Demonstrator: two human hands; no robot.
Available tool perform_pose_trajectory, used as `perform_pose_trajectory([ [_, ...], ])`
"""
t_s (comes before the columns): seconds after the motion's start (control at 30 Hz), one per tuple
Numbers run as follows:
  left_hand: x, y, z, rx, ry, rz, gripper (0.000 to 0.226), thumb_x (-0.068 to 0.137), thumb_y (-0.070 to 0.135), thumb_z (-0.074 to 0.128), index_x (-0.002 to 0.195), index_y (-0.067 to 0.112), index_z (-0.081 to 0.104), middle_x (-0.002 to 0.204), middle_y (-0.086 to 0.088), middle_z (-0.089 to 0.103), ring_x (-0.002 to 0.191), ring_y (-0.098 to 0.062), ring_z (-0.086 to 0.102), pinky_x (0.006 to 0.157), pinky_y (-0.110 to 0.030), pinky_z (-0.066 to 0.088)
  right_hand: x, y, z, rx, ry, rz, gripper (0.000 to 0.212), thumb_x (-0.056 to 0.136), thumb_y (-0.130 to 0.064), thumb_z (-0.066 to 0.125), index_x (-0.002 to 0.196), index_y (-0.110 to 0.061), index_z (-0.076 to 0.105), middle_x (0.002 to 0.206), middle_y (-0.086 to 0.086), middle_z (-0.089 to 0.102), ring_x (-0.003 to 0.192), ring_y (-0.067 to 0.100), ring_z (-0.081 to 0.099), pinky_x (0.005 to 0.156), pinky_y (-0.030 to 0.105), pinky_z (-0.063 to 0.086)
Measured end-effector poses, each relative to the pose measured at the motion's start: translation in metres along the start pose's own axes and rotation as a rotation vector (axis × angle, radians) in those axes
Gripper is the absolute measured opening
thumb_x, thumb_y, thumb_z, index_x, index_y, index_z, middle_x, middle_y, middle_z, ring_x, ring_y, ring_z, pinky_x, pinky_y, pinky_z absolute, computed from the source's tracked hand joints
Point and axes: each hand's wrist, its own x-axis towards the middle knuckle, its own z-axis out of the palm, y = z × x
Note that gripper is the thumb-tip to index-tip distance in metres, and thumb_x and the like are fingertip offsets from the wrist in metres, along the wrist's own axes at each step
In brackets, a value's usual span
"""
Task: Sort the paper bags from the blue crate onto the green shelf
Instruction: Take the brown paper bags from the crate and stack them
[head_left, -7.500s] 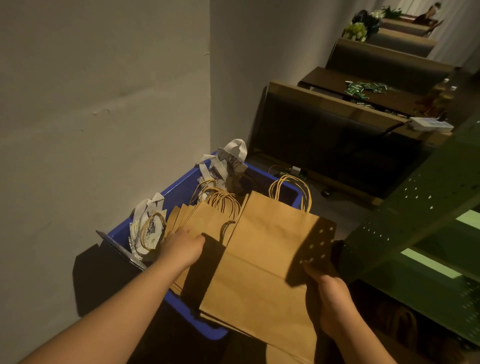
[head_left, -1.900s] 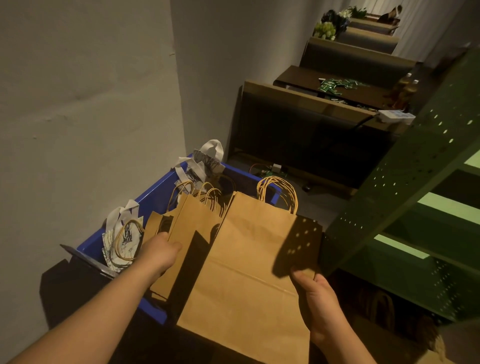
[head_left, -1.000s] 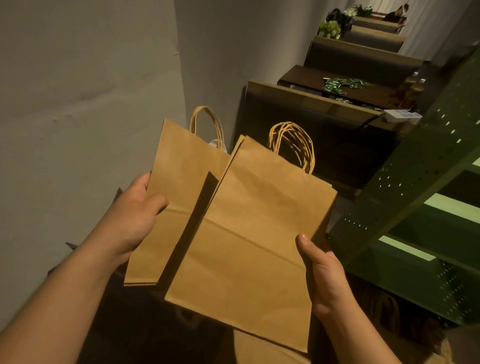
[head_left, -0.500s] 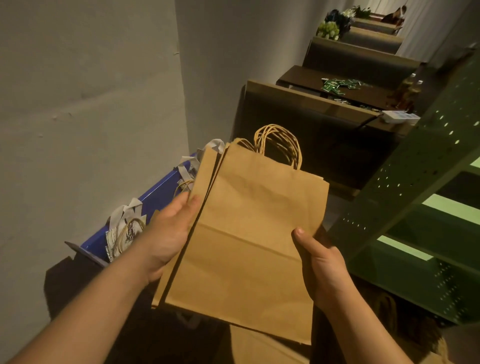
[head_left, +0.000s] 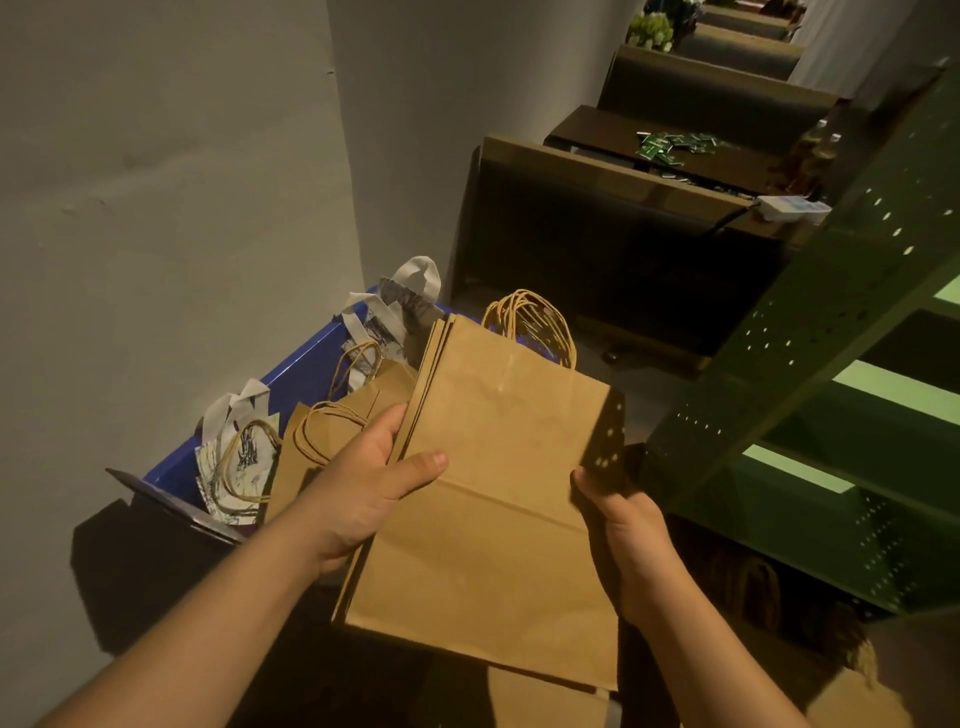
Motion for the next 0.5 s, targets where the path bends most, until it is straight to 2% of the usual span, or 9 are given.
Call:
perform_pose_trajectory([
  [0.03,0.002,0.000,0.002,-0.014,0.000,-0.032,0.093,0.075,0.040,0.084,0.156,0.031,0.038,0.142,-0.003,0.063,0.127,-0.027,0.063,0.108,-0.056,0.050,0.002,0.002,-0.002,0.006,0.002,-0.006,0.020,0.093,-0.022,0.070,0.103,-0.007,0.063,0.097,0.012,0.064,0.090,0.022,0.058,0.072,0.029,0.040],
  [0.1,0.010,-0.004,0.006,-0.064,-0.012,-0.086,0.056,0.093,0.012,0.068,0.145,0.016,0.050,0.125,-0.010,0.073,0.116,-0.036,0.069,0.103,-0.059,0.052,0.004,0.004,-0.005,0.030,-0.003,-0.016,0.019,0.092,-0.017,0.071,0.105,-0.007,0.063,0.095,0.011,0.067,0.089,0.021,0.062,0.073,0.027,0.043],
  [0.13,0.012,-0.007,0.007,-0.063,0.024,-0.105,0.046,0.095,0.005,0.062,0.139,0.012,0.054,0.118,-0.012,0.075,0.113,-0.038,0.069,0.102,-0.060,0.053,0.004,0.005,-0.005,0.026,-0.013,-0.019,0.017,0.091,-0.016,0.071,0.105,-0.009,0.063,0.092,0.010,0.068,0.087,0.021,0.062,0.072,0.027,0.044],
  [0.17,0.015,-0.009,0.009,-0.057,0.076,-0.125,0.047,0.095,0.008,0.063,0.141,0.010,0.052,0.117,-0.012,0.075,0.113,-0.037,0.069,0.103,-0.059,0.052,0.003,0.006,-0.006,0.013,-0.019,-0.014,0.017,0.091,-0.017,0.072,0.104,-0.010,0.063,0.090,0.010,0.067,0.083,0.022,0.062,0.070,0.028,0.045],
  [0.2,0.015,-0.008,0.012,-0.055,0.110,-0.137,0.062,0.092,0.020,0.070,0.148,0.012,0.045,0.121,-0.009,0.074,0.114,-0.033,0.069,0.104,-0.057,0.052,0.002,0.007,-0.006,0.005,-0.023,-0.005,0.019,0.090,-0.020,0.073,0.103,-0.011,0.063,0.088,0.010,0.066,0.079,0.022,0.060,0.067,0.029,0.045],
  [0.27,0.017,-0.012,0.014,-0.007,0.128,-0.104,0.102,0.074,0.053,0.083,0.158,0.026,0.033,0.136,0.000,0.067,0.121,-0.024,0.066,0.107,-0.053,0.051,0.001,0.010,-0.007,0.012,-0.015,0.015,0.026,0.089,-0.025,0.073,0.106,-0.010,0.061,0.087,0.011,0.065,0.075,0.021,0.057,0.062,0.029,0.043],
  [0.33,0.020,-0.017,0.013,0.045,0.136,-0.065,0.121,0.056,0.074,0.085,0.158,0.037,0.031,0.145,0.004,0.060,0.127,-0.022,0.062,0.108,-0.053,0.049,0.001,0.011,-0.009,0.018,-0.022,0.026,0.030,0.089,-0.029,0.072,0.108,-0.008,0.060,0.087,0.009,0.064,0.072,0.020,0.055,0.061,0.028,0.041],
  [0.4,0.022,-0.022,0.012,0.108,0.158,-0.070,0.117,0.056,0.076,0.081,0.156,0.041,0.031,0.147,0.007,0.058,0.131,-0.024,0.058,0.109,-0.054,0.048,0.002,0.015,-0.011,-0.002,-0.050,0.017,0.029,0.089,-0.030,0.072,0.106,-0.008,0.061,0.085,0.007,0.064,0.074,0.019,0.056,0.064,0.028,0.041],
  [0.5,0.019,-0.025,0.013,0.169,0.156,-0.120,0.107,0.064,0.070,0.076,0.156,0.042,0.030,0.150,0.006,0.055,0.133,-0.024,0.055,0.109,-0.056,0.047,0.003,0.021,-0.014,-0.015,-0.061,-0.013,0.026,0.089,-0.025,0.073,0.106,-0.009,0.062,0.087,0.006,0.069,0.082,0.019,0.063,0.070,0.029,0.042],
])
